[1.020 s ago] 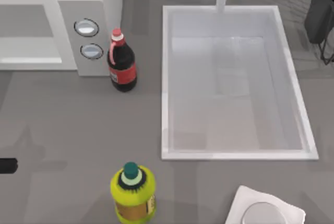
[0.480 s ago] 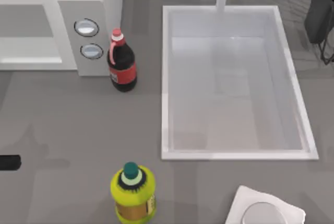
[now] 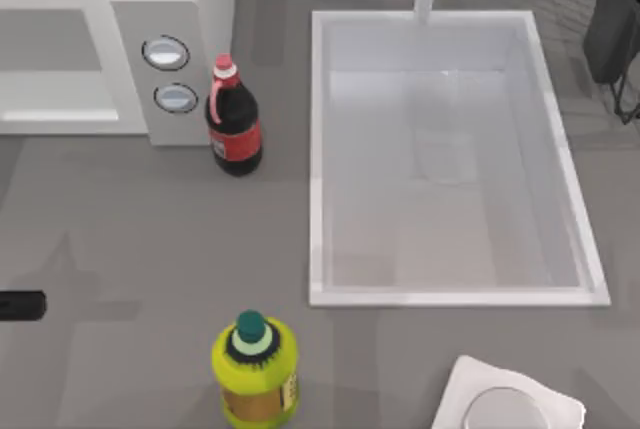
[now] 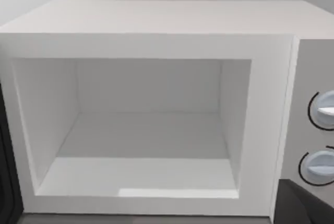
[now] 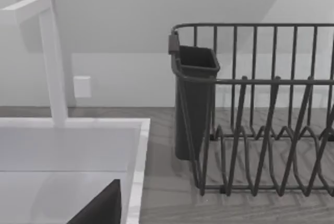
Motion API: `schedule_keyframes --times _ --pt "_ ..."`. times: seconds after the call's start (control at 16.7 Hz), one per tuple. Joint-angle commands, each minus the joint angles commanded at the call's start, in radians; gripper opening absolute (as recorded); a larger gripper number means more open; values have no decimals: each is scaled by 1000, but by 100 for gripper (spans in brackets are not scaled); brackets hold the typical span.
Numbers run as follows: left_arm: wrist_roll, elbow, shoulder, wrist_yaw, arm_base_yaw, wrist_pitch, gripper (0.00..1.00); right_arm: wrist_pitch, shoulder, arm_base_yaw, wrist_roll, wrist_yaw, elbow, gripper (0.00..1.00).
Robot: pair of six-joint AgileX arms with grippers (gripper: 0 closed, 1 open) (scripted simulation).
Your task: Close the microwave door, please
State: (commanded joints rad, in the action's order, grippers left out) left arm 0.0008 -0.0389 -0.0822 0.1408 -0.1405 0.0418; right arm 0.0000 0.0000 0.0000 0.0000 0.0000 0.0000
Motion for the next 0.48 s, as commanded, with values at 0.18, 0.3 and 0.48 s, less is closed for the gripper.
schedule_keyframes --times 0.18,0.3,0.48 --pt "-1 4 26 74 -74 -22 0 0 0 0 0 0 0 100" --pt "-1 9 53 159 -159 -44 0 0 0 0 0 0 0 100" --pt "-2 16 89 244 -244 -73 0 0 0 0 0 0 0 100"
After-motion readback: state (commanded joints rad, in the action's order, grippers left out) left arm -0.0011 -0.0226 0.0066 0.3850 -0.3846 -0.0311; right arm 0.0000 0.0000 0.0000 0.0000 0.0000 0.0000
